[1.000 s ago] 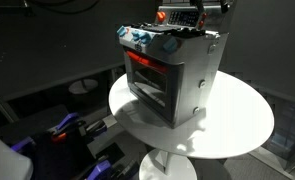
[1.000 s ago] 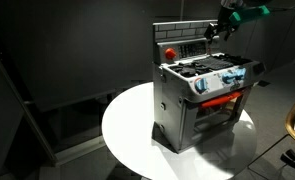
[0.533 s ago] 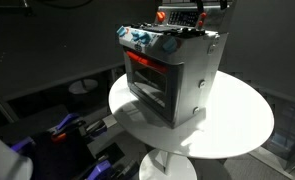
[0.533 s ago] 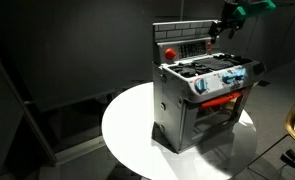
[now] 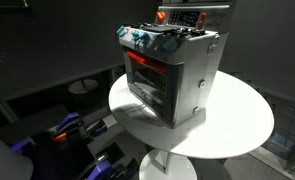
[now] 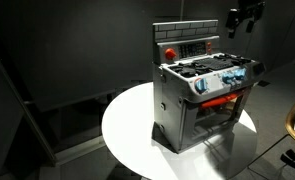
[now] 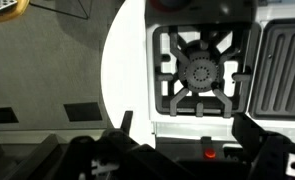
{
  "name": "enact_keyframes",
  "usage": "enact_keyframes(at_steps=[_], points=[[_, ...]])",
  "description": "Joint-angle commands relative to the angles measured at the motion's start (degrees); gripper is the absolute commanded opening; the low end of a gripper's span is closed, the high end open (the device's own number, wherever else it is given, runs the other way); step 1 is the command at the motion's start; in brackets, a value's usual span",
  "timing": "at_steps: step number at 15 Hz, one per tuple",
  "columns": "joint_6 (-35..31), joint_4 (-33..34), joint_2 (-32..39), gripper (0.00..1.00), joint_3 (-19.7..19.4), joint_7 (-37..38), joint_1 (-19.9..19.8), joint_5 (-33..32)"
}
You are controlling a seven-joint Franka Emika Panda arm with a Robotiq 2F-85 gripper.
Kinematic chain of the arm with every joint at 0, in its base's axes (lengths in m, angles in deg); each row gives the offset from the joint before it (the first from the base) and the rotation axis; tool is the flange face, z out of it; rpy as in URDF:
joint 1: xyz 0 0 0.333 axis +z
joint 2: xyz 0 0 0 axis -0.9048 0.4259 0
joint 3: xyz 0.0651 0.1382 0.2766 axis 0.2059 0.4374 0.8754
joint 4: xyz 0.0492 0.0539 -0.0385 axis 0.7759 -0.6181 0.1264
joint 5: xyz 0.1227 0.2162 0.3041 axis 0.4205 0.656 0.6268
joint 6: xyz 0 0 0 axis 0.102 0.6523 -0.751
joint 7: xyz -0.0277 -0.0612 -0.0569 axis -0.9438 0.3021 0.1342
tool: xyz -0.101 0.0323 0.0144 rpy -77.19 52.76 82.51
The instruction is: Press the top button on the right side of the stove.
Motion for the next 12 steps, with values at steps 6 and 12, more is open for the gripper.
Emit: enact_keyframes(at_steps=[6, 12], points=[[17.2, -2.9, -11.2, 1.0, 0.7, -12.8, -0.4, 6.1], [18.4, -9.7, -20.8, 1.0, 1.0, -14.4, -0.1, 6.9]])
